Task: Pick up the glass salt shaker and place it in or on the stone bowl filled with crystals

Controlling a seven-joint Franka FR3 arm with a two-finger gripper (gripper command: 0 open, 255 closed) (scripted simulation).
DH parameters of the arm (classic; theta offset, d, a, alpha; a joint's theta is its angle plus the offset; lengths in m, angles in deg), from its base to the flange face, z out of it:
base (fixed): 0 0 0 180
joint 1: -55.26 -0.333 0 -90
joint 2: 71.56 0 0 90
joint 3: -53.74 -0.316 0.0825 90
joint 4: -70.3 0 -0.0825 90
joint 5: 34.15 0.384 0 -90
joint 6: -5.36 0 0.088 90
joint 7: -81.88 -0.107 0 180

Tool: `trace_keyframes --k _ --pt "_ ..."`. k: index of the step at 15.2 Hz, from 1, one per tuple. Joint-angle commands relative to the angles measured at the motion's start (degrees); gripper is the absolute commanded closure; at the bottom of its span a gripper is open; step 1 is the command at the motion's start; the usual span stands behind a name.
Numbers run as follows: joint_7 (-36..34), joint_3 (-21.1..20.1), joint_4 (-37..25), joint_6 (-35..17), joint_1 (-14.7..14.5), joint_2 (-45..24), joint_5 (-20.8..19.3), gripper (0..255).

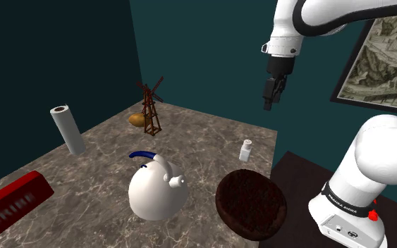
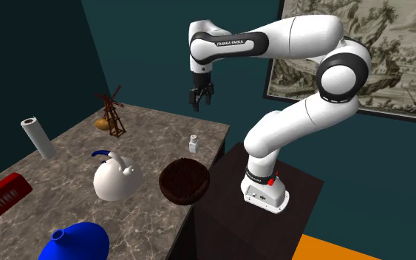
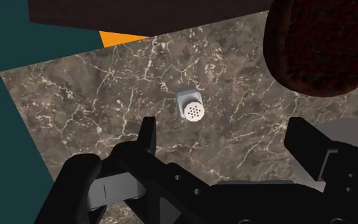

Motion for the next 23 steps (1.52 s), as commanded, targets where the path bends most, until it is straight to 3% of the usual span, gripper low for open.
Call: trace_keyframes --k 1,10,18,23 --pt "-0.4 -0.7 3.4 -4.9 0.1 -0.7 -0.1 0" --pt "-4.6 -5.7 13.2 -28.9 -0.3 -12.0 0.2 0" --pt "-4.8 -6.2 16.4 -37.3 -0.3 -17.2 0.5 0" --pt "-4.7 -6.2 16.4 -37.3 -0.3 -17.2 0.5 0"
